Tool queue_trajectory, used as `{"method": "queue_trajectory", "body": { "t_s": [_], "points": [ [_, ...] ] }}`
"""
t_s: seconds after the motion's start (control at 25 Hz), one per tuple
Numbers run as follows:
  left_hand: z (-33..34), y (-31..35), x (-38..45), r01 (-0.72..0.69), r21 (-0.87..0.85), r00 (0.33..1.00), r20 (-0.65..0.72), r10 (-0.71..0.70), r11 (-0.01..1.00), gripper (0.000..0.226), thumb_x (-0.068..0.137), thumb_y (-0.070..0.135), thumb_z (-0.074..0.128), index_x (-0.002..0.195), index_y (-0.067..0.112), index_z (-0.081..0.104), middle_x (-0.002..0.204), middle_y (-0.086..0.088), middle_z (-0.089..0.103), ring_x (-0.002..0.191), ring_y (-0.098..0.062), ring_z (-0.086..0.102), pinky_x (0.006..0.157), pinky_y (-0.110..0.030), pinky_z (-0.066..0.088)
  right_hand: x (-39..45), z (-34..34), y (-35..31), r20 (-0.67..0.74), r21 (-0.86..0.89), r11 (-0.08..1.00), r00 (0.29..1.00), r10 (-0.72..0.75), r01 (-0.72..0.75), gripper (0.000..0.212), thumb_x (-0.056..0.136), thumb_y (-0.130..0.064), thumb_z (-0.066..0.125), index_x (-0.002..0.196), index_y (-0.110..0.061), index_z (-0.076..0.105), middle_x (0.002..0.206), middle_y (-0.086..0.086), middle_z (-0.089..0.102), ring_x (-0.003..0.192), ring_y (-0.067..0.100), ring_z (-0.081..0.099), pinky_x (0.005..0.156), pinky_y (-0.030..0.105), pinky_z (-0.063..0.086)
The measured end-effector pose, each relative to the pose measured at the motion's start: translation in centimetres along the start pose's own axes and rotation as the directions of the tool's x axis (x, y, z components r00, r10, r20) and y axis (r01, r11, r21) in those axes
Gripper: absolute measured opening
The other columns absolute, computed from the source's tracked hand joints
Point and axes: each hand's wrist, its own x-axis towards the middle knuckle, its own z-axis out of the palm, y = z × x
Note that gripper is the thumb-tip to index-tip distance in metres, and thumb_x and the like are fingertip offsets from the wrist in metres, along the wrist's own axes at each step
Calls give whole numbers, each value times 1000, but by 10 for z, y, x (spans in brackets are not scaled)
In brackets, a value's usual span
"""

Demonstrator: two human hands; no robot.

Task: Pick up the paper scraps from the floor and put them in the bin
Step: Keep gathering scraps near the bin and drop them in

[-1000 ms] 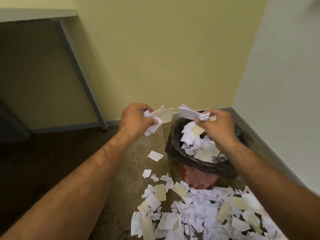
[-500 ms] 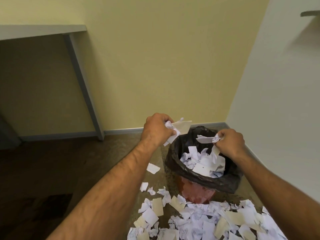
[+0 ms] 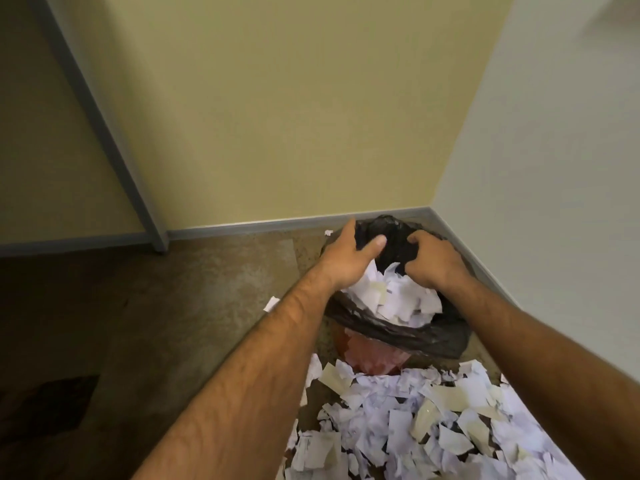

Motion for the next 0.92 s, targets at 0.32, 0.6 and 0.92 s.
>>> {"method": "queue_trajectory", "body": {
  "t_s": [0.32, 0.6, 0.92],
  "points": [
    [-84, -152, 9, 210, 272, 945, -303, -124, 939, 45, 84, 20, 72, 126, 20, 58, 117, -1, 64, 107, -20, 61, 96, -32, 50, -61, 94, -88, -314, -63, 649, 602, -734, 759, 13, 84, -13, 60, 96, -13, 65, 93, 5, 63, 85, 22, 55, 73, 33, 49],
    [-62, -302, -17, 195, 748, 917, 90, -388, 634, 128, 44, 45, 92, 149, 32, 19, 152, -5, 33, 135, -32, 35, 108, -45, 41, -54, 263, -51, 536, -150, 894, 795, -285, 422, 102, 70, -53, 77, 149, -28, 17, 157, 6, 20, 141, 33, 26, 109, 47, 37],
    [-23, -322, 1, 99, 878, 859, 162, -486, 467, 149, 43, 45, 95, 149, 47, -10, 160, -12, -19, 146, -47, -7, 109, -59, 35, -52, 331, -42, 586, -224, 898, 788, -187, 379, 83, 84, -48, 65, 147, -46, 11, 161, 6, -1, 140, 42, 19, 103, 52, 39]
  ]
}}
